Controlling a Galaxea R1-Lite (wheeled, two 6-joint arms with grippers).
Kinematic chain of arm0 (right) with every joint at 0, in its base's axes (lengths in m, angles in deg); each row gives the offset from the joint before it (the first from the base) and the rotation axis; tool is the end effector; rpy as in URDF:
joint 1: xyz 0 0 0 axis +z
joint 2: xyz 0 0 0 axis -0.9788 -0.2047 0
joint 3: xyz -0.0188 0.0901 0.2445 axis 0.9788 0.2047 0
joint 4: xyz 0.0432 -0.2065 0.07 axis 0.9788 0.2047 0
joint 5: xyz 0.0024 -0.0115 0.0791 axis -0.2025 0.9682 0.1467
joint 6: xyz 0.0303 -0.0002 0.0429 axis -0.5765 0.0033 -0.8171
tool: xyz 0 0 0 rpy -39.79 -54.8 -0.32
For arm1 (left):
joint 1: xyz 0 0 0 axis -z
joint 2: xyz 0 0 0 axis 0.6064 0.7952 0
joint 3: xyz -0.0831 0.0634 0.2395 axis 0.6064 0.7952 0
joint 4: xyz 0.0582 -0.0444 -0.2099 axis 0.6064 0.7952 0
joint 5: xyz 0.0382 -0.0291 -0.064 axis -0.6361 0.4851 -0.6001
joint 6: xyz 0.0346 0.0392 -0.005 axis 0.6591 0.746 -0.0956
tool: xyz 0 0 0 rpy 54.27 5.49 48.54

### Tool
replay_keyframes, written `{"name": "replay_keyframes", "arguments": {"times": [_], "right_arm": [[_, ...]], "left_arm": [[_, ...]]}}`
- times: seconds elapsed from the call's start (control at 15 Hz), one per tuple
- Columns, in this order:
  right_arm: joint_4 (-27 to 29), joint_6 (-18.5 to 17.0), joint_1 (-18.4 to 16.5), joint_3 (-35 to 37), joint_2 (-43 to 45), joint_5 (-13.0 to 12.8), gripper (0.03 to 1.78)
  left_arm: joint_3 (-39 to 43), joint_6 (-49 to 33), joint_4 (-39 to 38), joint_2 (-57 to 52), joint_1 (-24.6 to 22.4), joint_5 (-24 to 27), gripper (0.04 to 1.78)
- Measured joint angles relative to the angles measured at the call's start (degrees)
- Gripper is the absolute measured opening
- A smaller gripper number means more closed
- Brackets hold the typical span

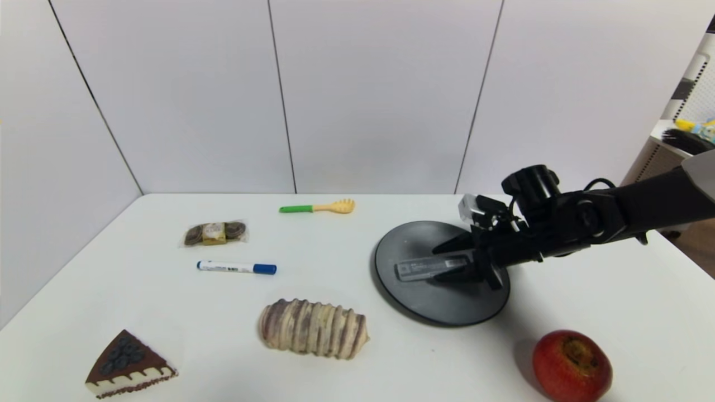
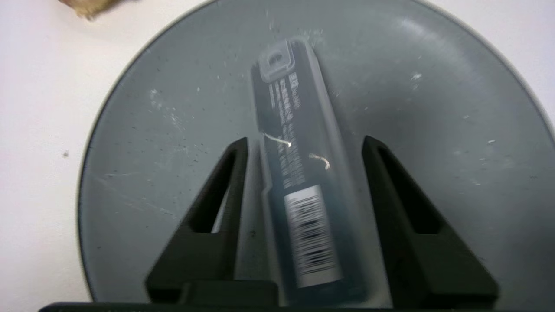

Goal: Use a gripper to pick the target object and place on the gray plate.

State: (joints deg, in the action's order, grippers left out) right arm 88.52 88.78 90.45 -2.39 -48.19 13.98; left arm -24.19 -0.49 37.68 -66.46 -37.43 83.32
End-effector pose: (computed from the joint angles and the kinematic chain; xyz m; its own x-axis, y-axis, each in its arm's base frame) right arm 0.3705 0.1207 0.0377 0.2349 0.8150 -0.5296 -0.9720 0.1956 -0.1302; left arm 0.0803 0.0000 0.0751 1.0000 -0.0015 -0.0028 0.0015 0.9999 0.0149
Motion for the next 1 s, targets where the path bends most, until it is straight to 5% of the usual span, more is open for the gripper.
{"name": "replay_keyframes", "arguments": {"times": [0.4, 0.67, 0.87, 1.0], "right_arm": [[1.1, -1.2, -1.0, -1.0, 1.7, -1.5, 1.38], [5.5, -5.4, -7.1, -2.5, 14.0, -1.2, 1.51], [12.5, -12.6, -13.6, -3.8, 26.1, -1.4, 1.57], [14.2, -20.8, -16.3, -1.9, 34.4, -1.9, 1.61]], "left_arm": [[0.0, 0.0, 0.0, 0.0, 0.0, 0.0, 1.69], [0.0, 0.0, 0.0, 0.0, 0.0, 0.0, 1.69], [0.0, 0.0, 0.0, 0.0, 0.0, 0.0, 1.69], [0.0, 0.0, 0.0, 0.0, 0.0, 0.0, 1.69]]}}
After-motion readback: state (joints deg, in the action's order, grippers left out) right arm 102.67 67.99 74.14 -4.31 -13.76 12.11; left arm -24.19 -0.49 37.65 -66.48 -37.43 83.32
